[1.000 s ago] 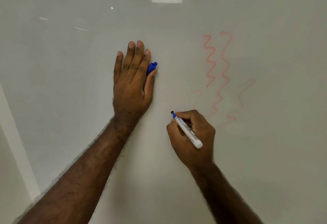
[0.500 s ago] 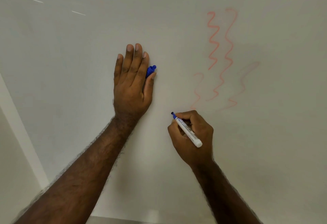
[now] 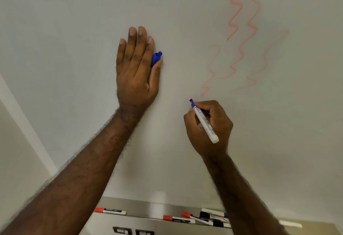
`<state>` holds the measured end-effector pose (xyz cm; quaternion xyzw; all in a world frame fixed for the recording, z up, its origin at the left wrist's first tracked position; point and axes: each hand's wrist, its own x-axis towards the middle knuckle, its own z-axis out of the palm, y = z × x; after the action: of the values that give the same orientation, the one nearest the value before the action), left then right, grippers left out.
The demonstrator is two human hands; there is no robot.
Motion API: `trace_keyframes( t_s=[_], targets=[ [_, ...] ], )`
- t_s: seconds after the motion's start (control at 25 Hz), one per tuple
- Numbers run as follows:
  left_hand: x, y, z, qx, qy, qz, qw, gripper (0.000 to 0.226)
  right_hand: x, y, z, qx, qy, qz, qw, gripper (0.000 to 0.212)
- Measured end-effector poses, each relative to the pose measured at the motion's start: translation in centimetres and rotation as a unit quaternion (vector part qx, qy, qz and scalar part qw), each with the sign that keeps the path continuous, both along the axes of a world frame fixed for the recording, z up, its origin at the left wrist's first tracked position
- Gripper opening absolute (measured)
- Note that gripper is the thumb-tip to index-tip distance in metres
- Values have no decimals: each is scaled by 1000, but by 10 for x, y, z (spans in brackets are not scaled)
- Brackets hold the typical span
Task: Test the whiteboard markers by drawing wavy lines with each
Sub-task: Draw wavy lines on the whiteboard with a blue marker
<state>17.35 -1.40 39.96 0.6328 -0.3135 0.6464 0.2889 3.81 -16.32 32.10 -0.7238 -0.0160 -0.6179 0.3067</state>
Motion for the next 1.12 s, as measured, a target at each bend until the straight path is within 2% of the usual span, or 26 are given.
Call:
trace_keyframes(
  t_s=[0.12,0.28,0.44,0.84,0.96,1.12],
  targets=[
    [0,1,-6,5,1,3,1000,42,-4,1,-8,-7,19,15,1000,9],
    [0,3,-18,13,11,11,1000,43,-5,-5,-13,-23,-31,-32,999,4],
    [1,6,-27,22,6,24,999,43,-5,-8,-22,-49,0,-18,999,5],
    [1,10,-44,43,5,39,998,44,-19,-23,-54,-11,7,-34,999,5],
    [0,12,-52,51,6,39,998,45,-25,-25,-71,-43,42,-13,998,6],
    [-2,12,-61,59,22,31,998,44,-33,-33,-78,11,34,-20,999,6]
  ],
)
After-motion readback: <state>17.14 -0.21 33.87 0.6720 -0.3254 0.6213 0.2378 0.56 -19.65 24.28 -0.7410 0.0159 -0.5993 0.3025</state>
